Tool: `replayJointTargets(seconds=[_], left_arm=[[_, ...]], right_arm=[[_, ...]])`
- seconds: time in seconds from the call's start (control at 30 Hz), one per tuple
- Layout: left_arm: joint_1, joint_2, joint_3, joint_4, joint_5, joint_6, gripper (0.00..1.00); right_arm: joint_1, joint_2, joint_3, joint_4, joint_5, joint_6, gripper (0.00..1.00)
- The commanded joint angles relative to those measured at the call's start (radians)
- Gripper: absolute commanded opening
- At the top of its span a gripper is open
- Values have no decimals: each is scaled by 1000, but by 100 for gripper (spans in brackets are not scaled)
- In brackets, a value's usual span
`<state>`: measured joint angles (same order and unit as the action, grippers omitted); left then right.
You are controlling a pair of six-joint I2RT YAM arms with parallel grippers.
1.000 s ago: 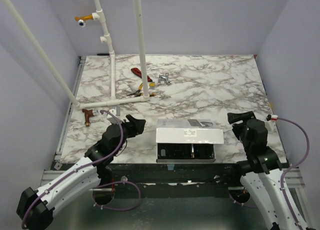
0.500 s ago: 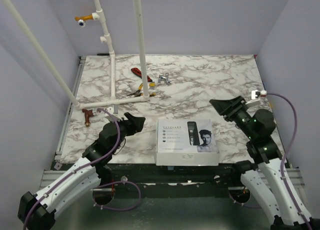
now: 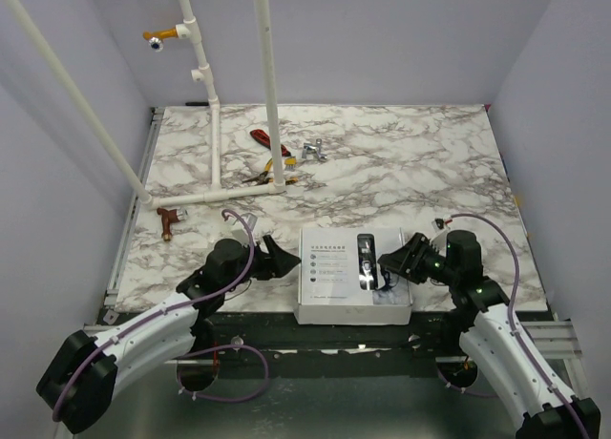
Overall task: Sort the hair-cutting tools
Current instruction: Close the storage box at the center of the board.
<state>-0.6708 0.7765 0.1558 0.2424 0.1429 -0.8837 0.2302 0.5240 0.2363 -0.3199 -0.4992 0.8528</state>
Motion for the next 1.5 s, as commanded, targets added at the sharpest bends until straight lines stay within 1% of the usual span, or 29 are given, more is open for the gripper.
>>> replayJointTargets(seconds=[0.0,0.07,0.13,0.27,0.33,0.37,0.4,0.47,0.57,0.7,0.73,0.87,0.97,1.07,1.1,1.2,1.27,1.33,1.37,1.4,1.47], left_arm=[[-1,-19,-1,73,55,-2,73],[-9,-25,13,71,55,8,75],[-29,-9,35,69,57,28,77],[-75,89,82,26,55,63,75],[-107,134,80,32,43,68,74],[-122,157,79,37,37,71,74],[-139,178,80,39,32,74,74],[-162,228,87,38,13,78,73],[-176,313,114,17,-13,83,70],[-174,398,114,75,-46,52,60],[-175,416,119,94,-52,49,58],[-164,480,172,108,-106,52,53],[-133,541,232,121,-134,57,48],[-91,602,310,121,-134,74,45],[-78,625,334,125,-154,85,44],[-40,689,416,97,-167,110,42],[-27,724,456,75,-170,125,41],[-19,724,465,56,-174,128,40],[-16,701,457,41,-171,121,40],[-16,653,440,28,-184,118,42],[-21,555,389,18,-211,108,52]], right_arm=[[6,17,-13,-145,91,-6,54],[5,-9,2,-169,144,25,56],[6,-74,8,-178,179,57,57],[5,-256,73,-282,350,119,64],[6,-307,101,-349,451,154,68],[6,-314,104,-363,475,168,72],[6,-311,100,-370,491,187,73],[6,-269,87,-370,495,209,76],[6,-157,49,-313,475,195,77],[6,-55,-49,-130,323,181,70],[6,-42,-63,-97,316,185,68],[6,4,-94,9,345,182,62],[6,72,-97,101,401,177,57],[6,204,-83,206,456,164,50],[6,263,-73,241,465,158,49],[6,420,-25,344,476,140,47],[6,515,11,373,474,125,46],[6,553,49,366,458,105,47],[6,548,70,342,444,92,48],[5,522,87,323,421,69,52],[6,435,102,241,423,52,59]])
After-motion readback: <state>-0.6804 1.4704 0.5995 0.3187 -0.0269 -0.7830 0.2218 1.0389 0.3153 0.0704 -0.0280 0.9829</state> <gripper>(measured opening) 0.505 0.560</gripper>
